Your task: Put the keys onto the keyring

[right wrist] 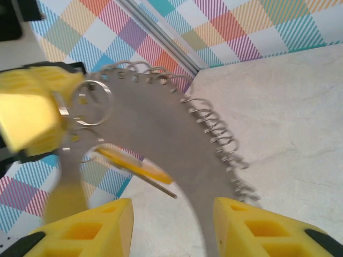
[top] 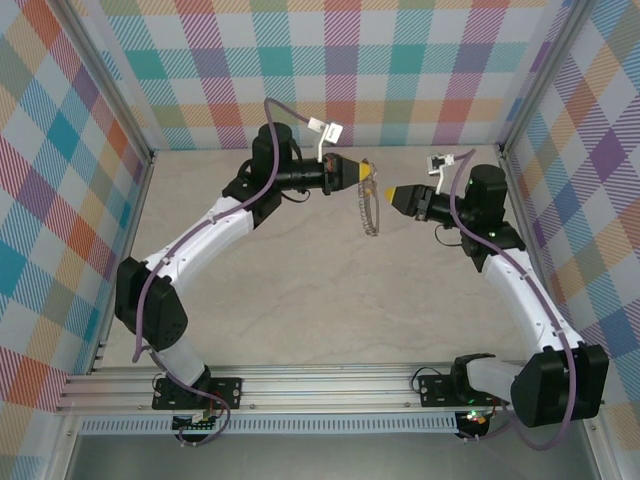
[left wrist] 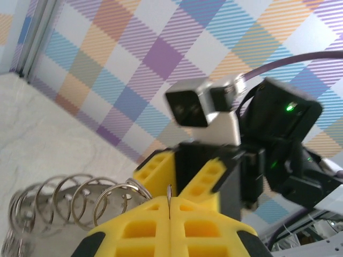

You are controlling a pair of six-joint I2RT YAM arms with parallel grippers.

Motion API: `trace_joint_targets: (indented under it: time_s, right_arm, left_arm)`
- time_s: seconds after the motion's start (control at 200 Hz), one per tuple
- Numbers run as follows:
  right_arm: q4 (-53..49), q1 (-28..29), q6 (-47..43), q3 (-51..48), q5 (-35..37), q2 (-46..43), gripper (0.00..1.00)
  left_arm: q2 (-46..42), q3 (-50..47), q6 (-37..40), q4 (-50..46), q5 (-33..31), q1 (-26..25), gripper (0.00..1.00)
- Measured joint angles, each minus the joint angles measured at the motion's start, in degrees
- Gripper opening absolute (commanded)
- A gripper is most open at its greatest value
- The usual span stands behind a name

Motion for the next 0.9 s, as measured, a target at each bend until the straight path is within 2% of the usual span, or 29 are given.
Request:
trace_joint_targets:
  time_s: [0.285, 0.5, 0.67, 0.9]
  right_arm:
    - [3.06, 6.08, 1.22, 0.48, 3.93, 1.01, 0.4]
    - [2.21, 10.75, 0.26, 1.77, 5.81, 2.82, 0.41]
    - [-2.19, 11.02, -2.14, 1.77, 9.64, 1.46, 0.43]
    - [-7.04, 10.58, -4.92, 1.77, 15.06, -5.25, 0.43]
  left_arm:
    - [-1.49, -3.15, -2.54, 5.44, -3.56, -1.97, 0.0]
    - [-2.62, -8.68, -5.44, 11.41, -9.11, -2.14, 0.0]
    - [-2.75, -11.56, -7.87, 15.52, -12.66, -2.16, 0.0]
    - [-2.78, -13.79, -11.52, 21.53, -14.84, -2.38, 0.0]
